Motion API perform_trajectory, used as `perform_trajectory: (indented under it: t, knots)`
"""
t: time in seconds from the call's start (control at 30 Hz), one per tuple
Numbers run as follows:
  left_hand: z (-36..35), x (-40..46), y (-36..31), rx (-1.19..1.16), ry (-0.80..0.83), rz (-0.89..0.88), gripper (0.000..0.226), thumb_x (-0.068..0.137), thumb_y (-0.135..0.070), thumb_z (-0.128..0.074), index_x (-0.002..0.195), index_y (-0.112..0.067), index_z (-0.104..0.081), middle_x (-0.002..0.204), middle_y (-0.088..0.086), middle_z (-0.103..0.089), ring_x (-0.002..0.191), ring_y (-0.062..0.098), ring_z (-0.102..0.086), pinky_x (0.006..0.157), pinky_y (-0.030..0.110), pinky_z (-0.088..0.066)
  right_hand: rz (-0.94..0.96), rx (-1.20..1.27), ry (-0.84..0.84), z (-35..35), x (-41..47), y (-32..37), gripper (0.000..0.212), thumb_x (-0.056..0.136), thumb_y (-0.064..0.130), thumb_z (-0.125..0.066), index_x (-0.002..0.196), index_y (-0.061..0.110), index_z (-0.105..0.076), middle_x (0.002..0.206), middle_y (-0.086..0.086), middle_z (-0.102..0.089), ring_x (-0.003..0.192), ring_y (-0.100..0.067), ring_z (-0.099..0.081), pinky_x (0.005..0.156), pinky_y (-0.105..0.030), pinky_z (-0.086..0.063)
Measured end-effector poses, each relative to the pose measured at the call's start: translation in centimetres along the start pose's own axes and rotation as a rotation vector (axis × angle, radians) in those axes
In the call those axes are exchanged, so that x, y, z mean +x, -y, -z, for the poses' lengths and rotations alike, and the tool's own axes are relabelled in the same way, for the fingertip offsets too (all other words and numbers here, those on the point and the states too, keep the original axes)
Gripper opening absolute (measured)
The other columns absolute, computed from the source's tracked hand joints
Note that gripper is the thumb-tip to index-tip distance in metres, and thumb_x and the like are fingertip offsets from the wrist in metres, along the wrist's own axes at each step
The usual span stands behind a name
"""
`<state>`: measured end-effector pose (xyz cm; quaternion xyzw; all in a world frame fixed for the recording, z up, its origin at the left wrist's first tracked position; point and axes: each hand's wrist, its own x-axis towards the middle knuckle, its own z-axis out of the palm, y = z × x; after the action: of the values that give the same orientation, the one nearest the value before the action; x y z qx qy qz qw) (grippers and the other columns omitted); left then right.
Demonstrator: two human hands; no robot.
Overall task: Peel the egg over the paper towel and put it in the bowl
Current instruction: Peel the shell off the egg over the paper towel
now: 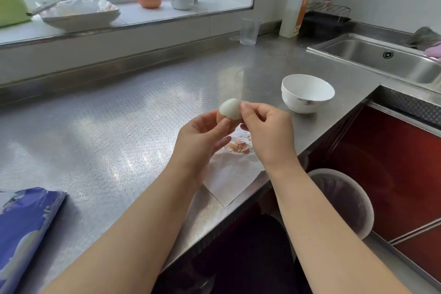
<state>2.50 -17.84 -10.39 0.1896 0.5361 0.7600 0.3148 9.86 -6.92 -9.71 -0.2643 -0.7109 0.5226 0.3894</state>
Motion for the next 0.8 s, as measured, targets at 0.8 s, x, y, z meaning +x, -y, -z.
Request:
perform_trajectory:
  t: [0.8]
  knots:
    - [0.4,0.6,0.1,-0.046,0.087,0.097,0.029,0.098,-0.014,-0.054,0.122,-0.003,-0.064,0.11,0.005,-0.075,0.104,0.017,-0.07,0.088,0.025,-0.055,0.116,-0.277,-0.009,0.3,0.9,-0.5,0.017,0.097,0.021,-0.048,0.085,0.018,-0.06,0.079,0.004,-0.067,0.073,-0.018,-0.067,0.075,-0.045,-0.054]
